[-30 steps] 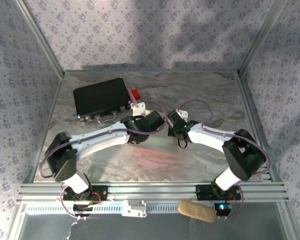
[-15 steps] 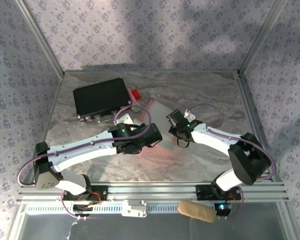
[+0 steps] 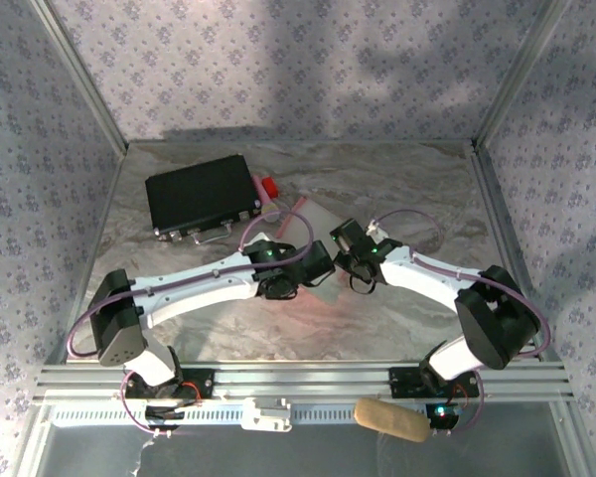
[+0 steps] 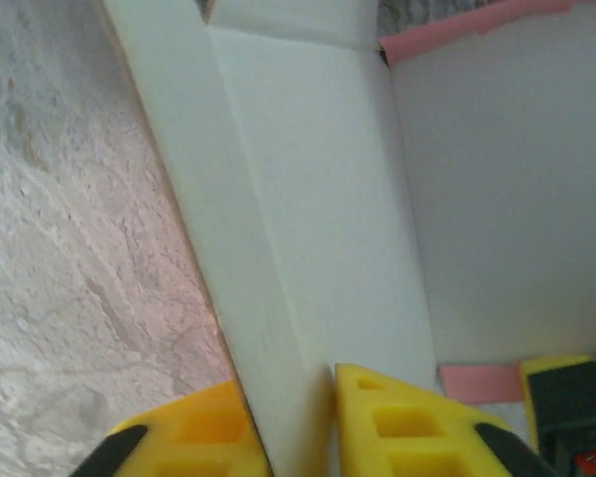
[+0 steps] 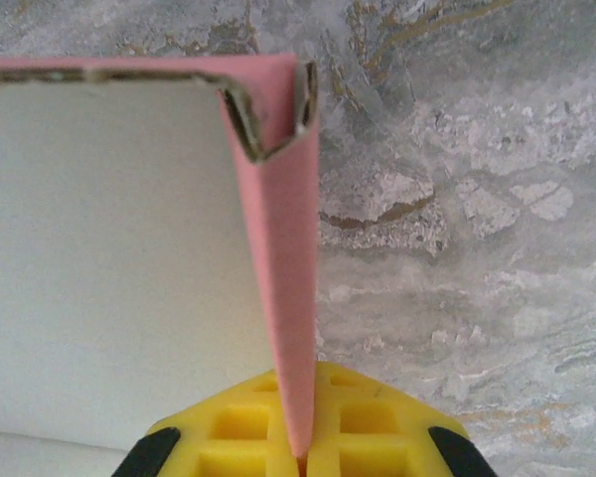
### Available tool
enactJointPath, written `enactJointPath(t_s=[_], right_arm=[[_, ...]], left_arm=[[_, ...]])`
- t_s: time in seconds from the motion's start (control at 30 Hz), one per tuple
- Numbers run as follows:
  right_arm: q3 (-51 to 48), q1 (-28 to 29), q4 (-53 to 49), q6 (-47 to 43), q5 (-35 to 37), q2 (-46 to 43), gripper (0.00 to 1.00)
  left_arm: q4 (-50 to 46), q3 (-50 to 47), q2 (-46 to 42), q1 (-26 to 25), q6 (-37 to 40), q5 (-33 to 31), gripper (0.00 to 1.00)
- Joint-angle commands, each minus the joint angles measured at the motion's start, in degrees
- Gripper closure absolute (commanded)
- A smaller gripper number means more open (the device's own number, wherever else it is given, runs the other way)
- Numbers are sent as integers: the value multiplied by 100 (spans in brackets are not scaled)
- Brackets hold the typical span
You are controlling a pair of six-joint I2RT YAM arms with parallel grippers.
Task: Fold the paper box
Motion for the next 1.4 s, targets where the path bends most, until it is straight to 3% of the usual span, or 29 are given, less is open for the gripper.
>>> enactJointPath(t_s=[0.0, 0.07, 0.13, 0.2, 0.33, 0.53, 0.63, 0.77, 0.9, 1.13, 1.37], right_arm=[[21, 20, -227, 374, -186, -87, 100], [108, 23, -350, 406, -364, -92, 95], [189, 86, -528, 396, -417, -246, 66], [230, 131, -705, 391, -393, -583, 44], [257, -22, -855, 53, -707, -1428, 32], [576, -828, -765, -1316, -1759, -2304, 31], [546, -1383, -465, -2286, -2525, -2379, 43], [342, -2033, -20, -3113, -3514, -2327, 49], [34, -2284, 242, -3524, -3756, -2322, 49], [-560, -2273, 674, -3601, -3661, -1954, 51], [-724, -2025, 729, -3707, -3362, -1732, 52]], left_arm=[[-501, 231, 53, 86, -61, -151, 97], [-720, 296, 85, 121, 69, -270, 100], [-905, 368, 90, 176, 362, -322, 100], [-952, 488, 89, 226, 1102, -613, 100], [-1280, 816, 113, 486, 2922, -869, 100], [-1009, 1129, -4, 1143, 6683, -394, 100], [-499, 1118, -162, 1388, 8592, 492, 100], [-532, 1370, 78, 1626, 10648, 1626, 100], [-958, 1901, 626, 1740, 11933, 1862, 100], [-709, 2367, 1172, 1819, 13684, 2332, 100], [-955, 2920, 1918, 1790, 14281, 2219, 100]])
